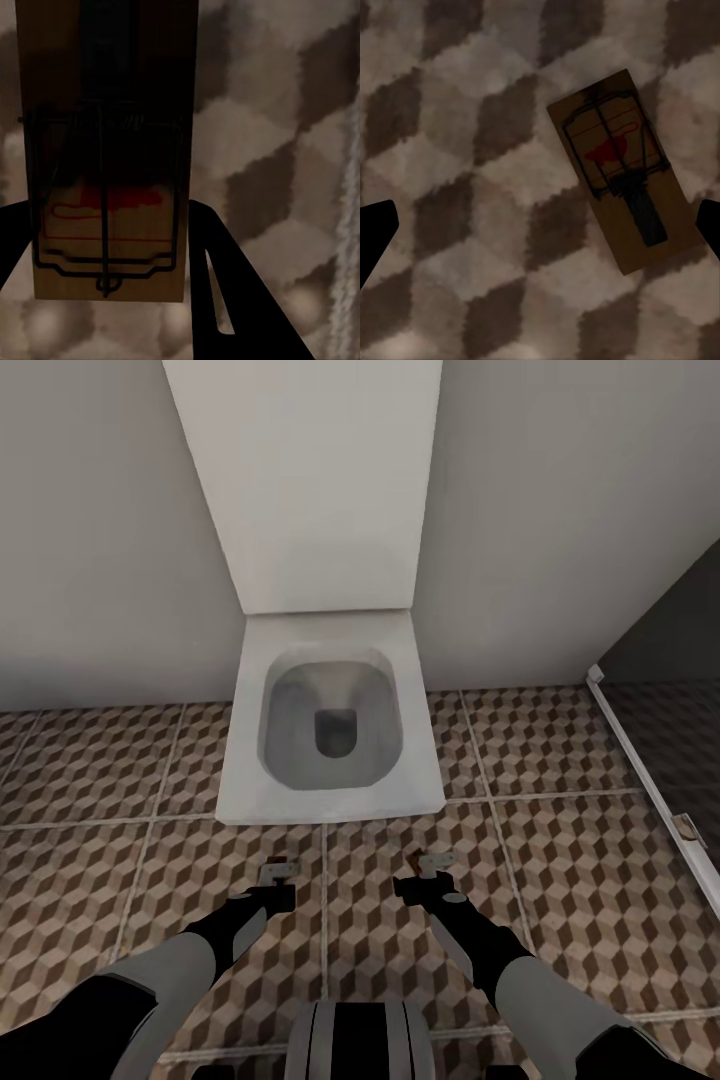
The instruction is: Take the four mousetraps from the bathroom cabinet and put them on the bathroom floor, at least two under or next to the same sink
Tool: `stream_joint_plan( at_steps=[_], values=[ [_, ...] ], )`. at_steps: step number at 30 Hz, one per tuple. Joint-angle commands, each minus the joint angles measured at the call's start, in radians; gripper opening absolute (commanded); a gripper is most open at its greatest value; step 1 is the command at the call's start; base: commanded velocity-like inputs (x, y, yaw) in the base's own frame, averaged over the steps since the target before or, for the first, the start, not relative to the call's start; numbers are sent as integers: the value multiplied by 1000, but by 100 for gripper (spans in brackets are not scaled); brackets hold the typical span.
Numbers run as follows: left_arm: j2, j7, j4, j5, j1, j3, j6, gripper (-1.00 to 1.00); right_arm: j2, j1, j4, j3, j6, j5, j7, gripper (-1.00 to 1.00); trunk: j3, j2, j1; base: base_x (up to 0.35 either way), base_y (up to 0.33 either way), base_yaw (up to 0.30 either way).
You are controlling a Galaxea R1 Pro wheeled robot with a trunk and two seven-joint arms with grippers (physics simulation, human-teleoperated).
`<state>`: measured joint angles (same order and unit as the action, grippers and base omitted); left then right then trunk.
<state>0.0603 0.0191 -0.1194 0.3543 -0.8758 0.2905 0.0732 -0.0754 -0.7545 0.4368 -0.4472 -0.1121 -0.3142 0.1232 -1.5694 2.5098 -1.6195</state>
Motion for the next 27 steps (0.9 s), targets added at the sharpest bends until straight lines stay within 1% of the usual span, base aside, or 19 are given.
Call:
stream_joint_plan(
  at_steps=[1, 6, 14, 27],
  values=[
    [0, 4, -2, 6, 0, 9, 5, -100, 1, 0, 2, -8, -5, -8, 9, 100, -1, 0, 0, 0, 0, 0],
    [-1, 4, -1, 6, 0, 9, 5, -100, 0, 0, 2, -9, -6, -8, 9, 100, -3, 0, 0, 0, 0, 0],
    [-9, 4, -1, 6, 0, 9, 5, -100, 0, 0, 2, -9, -5, -8, 8, 100, -10, 0, 0, 0, 0, 0],
    [-10, 4, -2, 6, 0, 9, 5, -100, 0, 0, 2, -9, -5, -8, 7, 100, -11, 0, 0, 0, 0, 0]
  ],
)
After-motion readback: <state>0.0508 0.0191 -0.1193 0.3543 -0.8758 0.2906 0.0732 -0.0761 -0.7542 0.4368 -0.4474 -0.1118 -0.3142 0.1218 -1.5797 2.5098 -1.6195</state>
